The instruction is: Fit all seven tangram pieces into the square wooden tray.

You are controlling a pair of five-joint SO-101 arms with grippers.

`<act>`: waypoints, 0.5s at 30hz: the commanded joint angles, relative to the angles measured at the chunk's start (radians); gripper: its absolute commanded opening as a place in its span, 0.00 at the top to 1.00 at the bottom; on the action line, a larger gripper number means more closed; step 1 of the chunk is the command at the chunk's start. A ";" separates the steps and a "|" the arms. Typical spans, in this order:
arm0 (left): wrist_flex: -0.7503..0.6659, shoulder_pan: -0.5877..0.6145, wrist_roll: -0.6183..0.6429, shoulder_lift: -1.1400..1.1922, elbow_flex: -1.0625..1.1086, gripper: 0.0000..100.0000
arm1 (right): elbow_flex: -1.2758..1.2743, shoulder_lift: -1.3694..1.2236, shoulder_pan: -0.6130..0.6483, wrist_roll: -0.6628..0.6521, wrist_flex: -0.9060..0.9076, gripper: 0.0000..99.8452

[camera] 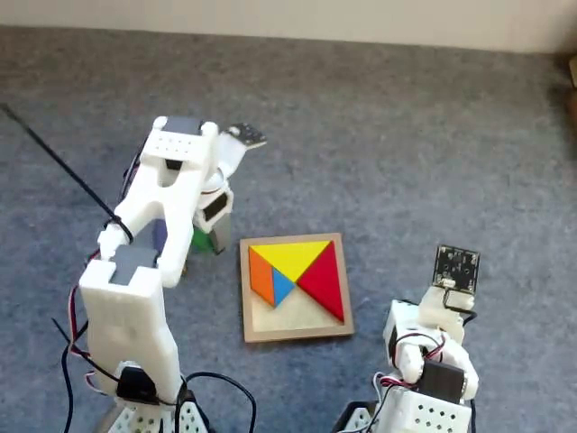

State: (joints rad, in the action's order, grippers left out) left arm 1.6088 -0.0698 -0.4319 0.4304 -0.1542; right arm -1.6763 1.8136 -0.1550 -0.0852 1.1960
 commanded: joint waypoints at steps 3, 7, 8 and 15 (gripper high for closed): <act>0.046 -0.188 0.183 -0.191 0.050 0.99 | -0.111 0.018 -0.010 -0.012 -0.004 0.99; 0.041 -0.315 0.324 -0.245 0.120 0.99 | -0.111 0.018 -0.010 -0.012 -0.004 0.99; 0.029 -0.346 0.353 -0.248 0.133 0.99 | -0.111 0.018 -0.010 -0.012 -0.004 0.99; -0.114 -0.483 0.516 -0.248 0.268 0.99 | -0.111 0.018 -0.012 -0.012 -0.004 0.99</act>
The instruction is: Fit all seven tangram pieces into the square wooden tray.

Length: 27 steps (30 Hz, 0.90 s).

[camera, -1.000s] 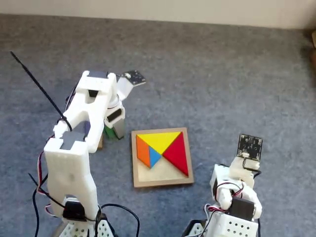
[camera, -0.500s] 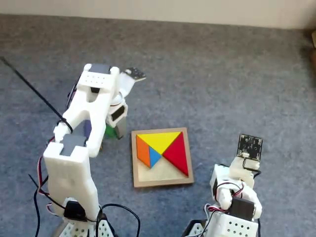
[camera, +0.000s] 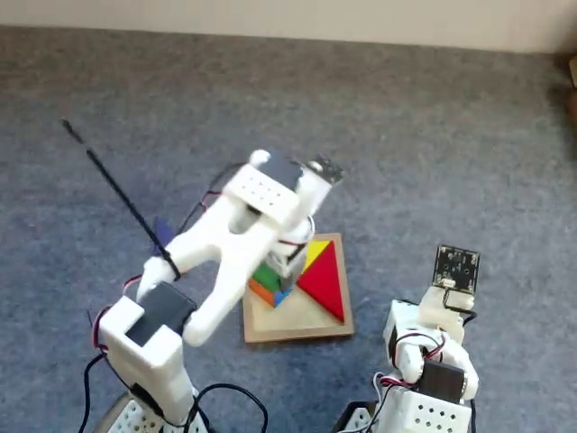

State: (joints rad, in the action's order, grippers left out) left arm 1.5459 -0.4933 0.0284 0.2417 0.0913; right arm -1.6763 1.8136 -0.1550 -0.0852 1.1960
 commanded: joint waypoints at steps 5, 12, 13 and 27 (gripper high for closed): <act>-0.110 -0.102 0.074 -0.059 0.064 0.98 | -0.111 0.018 -0.012 -0.012 -0.004 0.99; -0.106 -0.139 0.080 -0.056 0.070 0.81 | -0.111 0.018 -0.012 -0.012 -0.004 0.99; -0.110 -0.147 0.080 -0.058 0.082 0.80 | -0.111 0.018 -0.012 -0.012 -0.004 0.99; -0.104 -0.157 0.081 -0.067 0.091 0.77 | -0.111 0.018 -0.012 -0.012 -0.004 0.99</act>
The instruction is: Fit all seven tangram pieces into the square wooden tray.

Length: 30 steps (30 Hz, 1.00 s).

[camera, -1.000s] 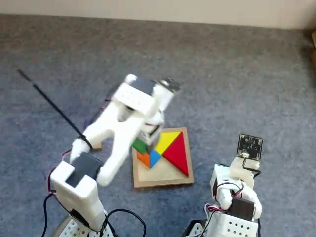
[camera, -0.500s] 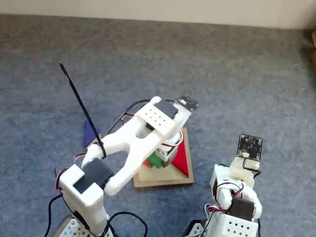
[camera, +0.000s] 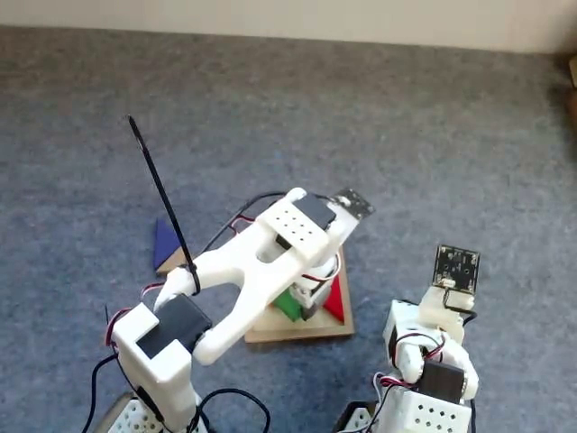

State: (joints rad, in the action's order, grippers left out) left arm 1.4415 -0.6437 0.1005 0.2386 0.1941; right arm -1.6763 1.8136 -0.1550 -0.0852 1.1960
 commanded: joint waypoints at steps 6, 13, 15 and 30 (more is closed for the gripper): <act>0.000 -0.007 0.166 -0.065 -0.012 0.66 | -0.111 0.018 -0.012 -0.012 -0.004 0.99; 0.069 0.084 0.176 -0.068 -0.091 0.68 | -0.111 0.018 -0.012 -0.012 -0.004 0.99; 0.132 0.120 0.175 -0.068 -0.145 0.68 | -0.111 0.018 -0.012 -0.012 -0.004 0.99; 0.288 0.501 -0.048 -0.068 -0.268 0.72 | -0.111 0.018 -0.012 -0.012 -0.004 0.99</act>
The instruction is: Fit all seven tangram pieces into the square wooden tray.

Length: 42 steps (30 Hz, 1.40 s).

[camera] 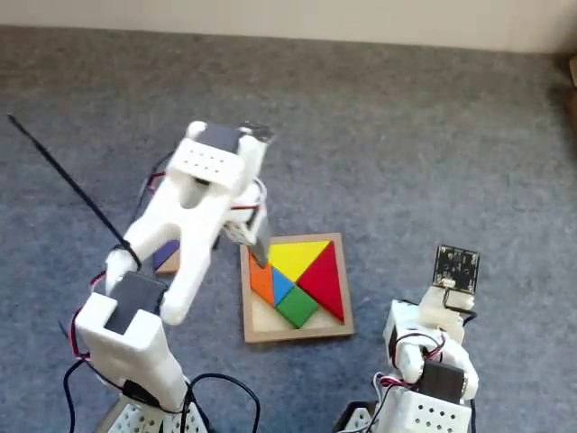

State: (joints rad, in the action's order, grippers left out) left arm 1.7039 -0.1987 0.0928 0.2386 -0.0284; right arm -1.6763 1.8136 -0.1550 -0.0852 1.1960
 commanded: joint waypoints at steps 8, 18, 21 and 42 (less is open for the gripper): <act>0.028 0.214 -0.169 -0.068 0.067 0.72 | -0.111 0.018 -0.012 -0.012 -0.004 0.99; -0.269 0.318 -0.273 -0.056 0.321 0.72 | -0.111 0.018 -0.012 -0.012 -0.004 0.99; -0.365 0.321 -0.269 -0.056 0.361 0.72 | -0.111 0.018 -0.012 -0.012 -0.004 0.99; -0.267 0.320 -0.265 0.159 0.087 0.79 | -0.111 0.018 -0.012 -0.012 -0.004 0.99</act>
State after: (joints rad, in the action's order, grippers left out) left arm 1.4093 0.1174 -0.1665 0.3997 0.1266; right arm -1.6763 1.8136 -0.1550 -0.0852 1.1960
